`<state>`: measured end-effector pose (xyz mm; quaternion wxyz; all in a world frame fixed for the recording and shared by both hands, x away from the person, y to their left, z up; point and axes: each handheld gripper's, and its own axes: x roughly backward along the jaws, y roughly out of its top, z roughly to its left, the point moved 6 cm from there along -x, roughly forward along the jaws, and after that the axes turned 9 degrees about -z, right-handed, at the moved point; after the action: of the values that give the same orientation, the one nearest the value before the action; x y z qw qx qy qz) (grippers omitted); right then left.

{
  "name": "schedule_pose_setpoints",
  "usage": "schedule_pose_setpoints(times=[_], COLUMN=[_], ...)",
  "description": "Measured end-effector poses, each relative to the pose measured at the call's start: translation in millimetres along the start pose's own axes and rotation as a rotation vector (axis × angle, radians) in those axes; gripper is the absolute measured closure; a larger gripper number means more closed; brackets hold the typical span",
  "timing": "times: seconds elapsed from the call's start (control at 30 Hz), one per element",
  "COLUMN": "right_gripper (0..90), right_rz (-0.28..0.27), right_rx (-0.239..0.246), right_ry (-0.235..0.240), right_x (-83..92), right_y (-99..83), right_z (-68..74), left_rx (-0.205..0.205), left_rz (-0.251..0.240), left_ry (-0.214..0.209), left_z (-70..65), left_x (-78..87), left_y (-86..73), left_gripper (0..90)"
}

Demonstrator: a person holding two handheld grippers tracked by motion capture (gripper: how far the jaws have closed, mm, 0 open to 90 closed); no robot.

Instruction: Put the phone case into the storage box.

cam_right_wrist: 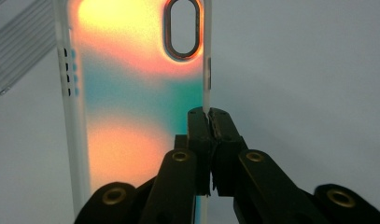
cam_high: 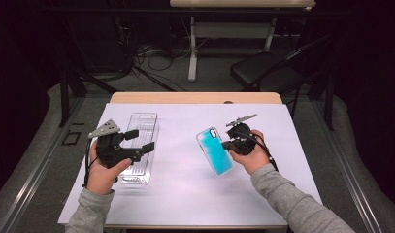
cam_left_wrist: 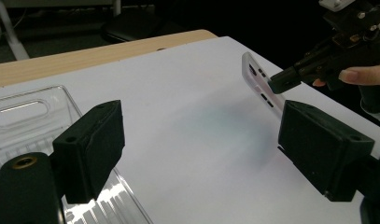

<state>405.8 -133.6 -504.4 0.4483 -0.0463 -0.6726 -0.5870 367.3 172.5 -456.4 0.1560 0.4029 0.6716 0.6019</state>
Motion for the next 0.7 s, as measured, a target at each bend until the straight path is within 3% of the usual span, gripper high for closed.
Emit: schedule_pose_setpoints(times=[0.13,0.7], right_gripper=[88.3,88.3], right_rz=[-0.040,-0.170], right_rx=[-0.001,-0.018], right_ry=[0.008,0.048], right_x=[0.0,-1.0], right_y=[6.7,30.1], right_z=[7.7,34.3], left_rx=[0.021,0.028], left_rz=[-0.003,0.004], left_ry=[-0.010,-0.041], left_z=[-2.6,-13.3], left_x=[-2.7,-11.1], left_y=[-1.0,-3.7], left_gripper=[14.7,14.9])
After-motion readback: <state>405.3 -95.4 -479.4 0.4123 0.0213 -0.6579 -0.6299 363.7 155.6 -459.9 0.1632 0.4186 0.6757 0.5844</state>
